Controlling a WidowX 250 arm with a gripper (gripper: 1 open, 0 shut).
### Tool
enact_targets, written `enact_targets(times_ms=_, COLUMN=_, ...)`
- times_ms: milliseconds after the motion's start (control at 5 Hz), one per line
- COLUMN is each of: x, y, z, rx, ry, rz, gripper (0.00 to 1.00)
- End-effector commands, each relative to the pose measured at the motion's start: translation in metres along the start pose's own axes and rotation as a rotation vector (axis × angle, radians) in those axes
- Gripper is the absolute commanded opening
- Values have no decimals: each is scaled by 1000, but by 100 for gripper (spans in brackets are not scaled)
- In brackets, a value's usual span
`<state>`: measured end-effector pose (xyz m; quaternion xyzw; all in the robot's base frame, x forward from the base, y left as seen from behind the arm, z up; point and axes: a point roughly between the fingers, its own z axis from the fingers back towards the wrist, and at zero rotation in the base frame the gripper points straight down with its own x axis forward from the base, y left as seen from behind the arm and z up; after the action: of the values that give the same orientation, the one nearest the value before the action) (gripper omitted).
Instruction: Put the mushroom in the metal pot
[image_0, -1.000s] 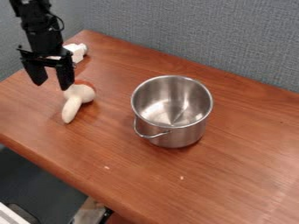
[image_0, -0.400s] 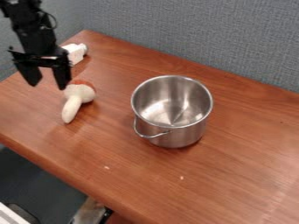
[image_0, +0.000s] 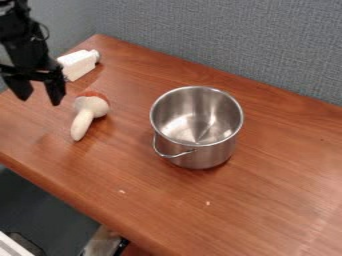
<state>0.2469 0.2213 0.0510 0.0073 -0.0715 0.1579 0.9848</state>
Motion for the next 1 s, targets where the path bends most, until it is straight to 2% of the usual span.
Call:
enact_targets(times_ms=0, x=12, y=2, z=20, rx=11, ry=-55, rz=-44, gripper=100)
enact_targets(times_ms=200, x=10, y=6, z=26, rx=3, ry=-69, rz=-80, gripper=100)
enact_targets(times_ms=400, x=5, y=-10, z=32, rx=-24, ry=-65, rz=-84, gripper=0)
enact_targets(times_ms=600, x=1, y=-30, z=37, rx=-49, ry=-60, rz=-81, gripper=0)
enact_targets(times_ms=800, x=14, y=-27, z=20, rx=-48, ry=-82, rz=-157, gripper=100)
